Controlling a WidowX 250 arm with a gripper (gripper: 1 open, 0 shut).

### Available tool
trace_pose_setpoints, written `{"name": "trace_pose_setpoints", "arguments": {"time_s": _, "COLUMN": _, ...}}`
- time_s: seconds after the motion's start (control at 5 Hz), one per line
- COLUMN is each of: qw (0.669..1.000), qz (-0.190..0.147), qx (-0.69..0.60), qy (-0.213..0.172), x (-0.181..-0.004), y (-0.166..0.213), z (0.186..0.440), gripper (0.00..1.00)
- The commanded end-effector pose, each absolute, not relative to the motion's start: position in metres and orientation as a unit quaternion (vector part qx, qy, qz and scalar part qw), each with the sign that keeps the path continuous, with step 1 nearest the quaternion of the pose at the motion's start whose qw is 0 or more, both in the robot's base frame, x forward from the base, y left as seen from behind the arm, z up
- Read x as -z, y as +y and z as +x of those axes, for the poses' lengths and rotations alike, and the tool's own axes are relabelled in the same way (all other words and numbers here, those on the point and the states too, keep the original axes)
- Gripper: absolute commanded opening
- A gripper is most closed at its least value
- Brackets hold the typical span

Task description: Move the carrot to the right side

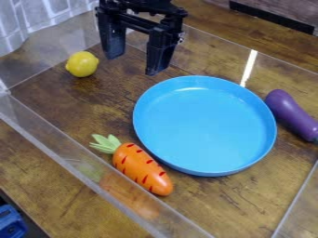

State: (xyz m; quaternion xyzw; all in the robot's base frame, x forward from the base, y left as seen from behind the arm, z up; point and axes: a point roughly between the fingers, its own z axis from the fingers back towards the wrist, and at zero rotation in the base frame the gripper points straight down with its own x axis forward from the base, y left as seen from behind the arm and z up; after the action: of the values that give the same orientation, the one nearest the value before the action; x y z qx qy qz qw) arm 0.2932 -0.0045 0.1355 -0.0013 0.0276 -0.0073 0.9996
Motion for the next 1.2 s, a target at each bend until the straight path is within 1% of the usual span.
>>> {"name": "trace_pose_setpoints", "arguments": {"time_s": 0.0, "qw": 0.999, "qz": -0.003, "qx": 0.019, "qy": 0.036, "x": -0.134, "y": -0.007, "z": 0.293, "gripper": 1.00}}
{"name": "trace_pose_setpoints", "arguments": {"time_s": 0.2, "qw": 0.998, "qz": -0.004, "qx": 0.041, "qy": 0.044, "x": -0.123, "y": -0.015, "z": 0.290, "gripper": 1.00}}
{"name": "trace_pose_setpoints", "arguments": {"time_s": 0.4, "qw": 0.991, "qz": -0.006, "qx": 0.127, "qy": 0.046, "x": -0.109, "y": -0.026, "z": 0.279, "gripper": 1.00}}
{"name": "trace_pose_setpoints", "arguments": {"time_s": 0.6, "qw": 0.974, "qz": -0.002, "qx": 0.223, "qy": 0.040, "x": -0.099, "y": -0.027, "z": 0.270, "gripper": 1.00}}
{"name": "trace_pose_setpoints", "arguments": {"time_s": 0.8, "qw": 0.948, "qz": 0.001, "qx": 0.316, "qy": 0.034, "x": -0.093, "y": -0.026, "z": 0.265, "gripper": 1.00}}
{"name": "trace_pose_setpoints", "arguments": {"time_s": 1.0, "qw": 0.946, "qz": 0.004, "qx": 0.324, "qy": 0.024, "x": -0.084, "y": -0.037, "z": 0.257, "gripper": 1.00}}
